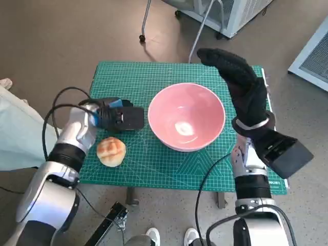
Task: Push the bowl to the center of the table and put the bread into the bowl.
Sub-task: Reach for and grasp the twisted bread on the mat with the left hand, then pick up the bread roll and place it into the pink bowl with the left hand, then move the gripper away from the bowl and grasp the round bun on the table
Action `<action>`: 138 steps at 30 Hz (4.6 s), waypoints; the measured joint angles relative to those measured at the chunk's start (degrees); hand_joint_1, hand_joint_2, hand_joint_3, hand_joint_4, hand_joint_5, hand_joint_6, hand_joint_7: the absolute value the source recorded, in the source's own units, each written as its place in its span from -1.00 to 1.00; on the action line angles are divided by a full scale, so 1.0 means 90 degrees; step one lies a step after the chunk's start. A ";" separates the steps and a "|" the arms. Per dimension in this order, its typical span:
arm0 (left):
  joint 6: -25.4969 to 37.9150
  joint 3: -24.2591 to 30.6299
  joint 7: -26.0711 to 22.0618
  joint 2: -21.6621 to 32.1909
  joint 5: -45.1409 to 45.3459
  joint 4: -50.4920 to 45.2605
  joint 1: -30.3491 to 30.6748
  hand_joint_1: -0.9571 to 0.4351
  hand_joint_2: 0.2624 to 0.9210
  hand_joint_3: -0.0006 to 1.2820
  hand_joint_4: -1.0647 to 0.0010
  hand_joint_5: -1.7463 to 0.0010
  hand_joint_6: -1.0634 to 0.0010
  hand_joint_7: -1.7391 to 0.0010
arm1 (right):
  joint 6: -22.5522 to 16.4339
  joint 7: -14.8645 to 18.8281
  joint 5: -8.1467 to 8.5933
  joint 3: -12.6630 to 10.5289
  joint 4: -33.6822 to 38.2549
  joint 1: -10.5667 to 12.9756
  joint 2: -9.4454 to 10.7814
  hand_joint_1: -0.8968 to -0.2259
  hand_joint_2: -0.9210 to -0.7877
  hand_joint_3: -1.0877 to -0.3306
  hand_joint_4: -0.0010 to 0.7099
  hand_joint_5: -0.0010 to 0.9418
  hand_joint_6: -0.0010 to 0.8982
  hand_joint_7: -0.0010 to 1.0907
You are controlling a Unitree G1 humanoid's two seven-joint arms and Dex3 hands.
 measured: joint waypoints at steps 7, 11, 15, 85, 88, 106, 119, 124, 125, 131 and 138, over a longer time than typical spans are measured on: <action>-0.0368 -0.0051 0.0658 -0.0002 0.0049 0.0111 0.0066 0.39 1.00 -0.77 -0.08 -0.51 -0.07 -0.35 | 0.0000 -0.0014 0.0003 0.0009 -0.0050 0.0030 -0.0020 -0.50 -1.00 -0.15 -0.22 -0.94 -1.00 0.63; -0.0467 0.0010 0.0756 0.0038 0.0020 0.0071 0.0069 0.38 1.00 -0.78 -0.07 -0.51 -0.09 -0.37 | 0.0001 -0.0014 0.0006 0.0018 -0.0099 0.0064 -0.0020 -0.50 -1.00 -0.15 -0.23 -0.95 -1.00 0.63; -0.0471 0.0192 0.0776 0.0139 -0.0042 -0.0172 0.0079 0.38 1.00 -0.78 -0.09 -0.51 -0.08 -0.37 | 0.0006 -0.0015 0.0009 0.0020 -0.0149 0.0106 -0.0020 -0.50 -1.00 -0.16 -0.23 -0.95 -1.00 0.64; 0.0685 0.1206 -0.2145 0.0213 -0.0813 -0.7143 0.1370 0.24 0.54 -0.89 0.87 0.99 0.79 0.56 | -0.0041 0.0231 0.0329 -0.0069 -0.0240 0.0245 -0.0130 -0.43 -1.00 -0.18 -0.25 -0.93 -1.00 0.52; 0.0790 0.1560 -0.2402 0.0544 -0.1030 -0.7842 0.1645 0.25 0.60 -0.93 0.79 0.99 0.64 0.66 | -0.0038 0.0231 0.0344 -0.0067 -0.0272 0.0247 -0.0128 -0.43 -1.00 -0.17 -0.25 -0.92 -1.00 0.52; 0.0583 0.3966 -0.3350 0.2770 -0.2491 -0.9723 0.4357 0.29 0.67 -0.99 0.71 1.00 0.45 0.91 | 0.0101 0.0228 0.0516 -0.0052 -0.0601 0.0368 0.0009 -0.35 -1.00 -0.16 -0.24 -0.92 -1.00 0.52; 0.0858 0.3998 -0.3506 0.3286 -0.2420 -0.9839 0.5429 0.34 0.67 -0.99 0.75 1.00 0.48 0.96 | 0.0220 0.0227 0.0514 -0.0056 -0.0628 0.0376 0.0016 -0.37 -1.00 -0.16 -0.25 -0.92 -1.00 0.52; 0.0821 0.3665 -0.3354 0.3225 -0.2306 -0.9616 0.5435 0.35 0.68 -0.99 0.75 1.00 0.48 0.97 | 0.0275 0.0227 0.0514 -0.0059 -0.0629 0.0376 0.0014 -0.37 -1.00 -0.17 -0.25 -0.92 -1.00 0.52; 0.0816 0.3571 -0.3315 0.3201 -0.2242 -0.9561 0.5430 0.35 0.68 -0.99 0.75 1.00 0.48 0.97 | 0.0280 0.0227 0.0514 -0.0062 -0.0629 0.0377 0.0012 -0.37 -1.00 -0.17 -0.25 -0.92 -1.00 0.52; 0.0777 0.2960 -0.3101 0.2952 -0.1906 -0.9130 0.5329 0.35 0.69 -0.99 0.75 1.00 0.48 0.97 | 0.0302 0.0228 0.0514 -0.0069 -0.0630 0.0378 -0.0018 -0.37 -1.00 -0.16 -0.25 -0.92 -1.00 0.52; 0.0379 0.2256 -0.2696 0.2550 -0.1394 -0.8218 0.4884 0.34 0.71 -0.98 0.64 0.97 0.44 0.97 | 0.0350 0.0231 0.0517 -0.0072 -0.0645 0.0376 -0.0034 -0.37 -1.00 -0.16 -0.25 -0.92 -1.00 0.51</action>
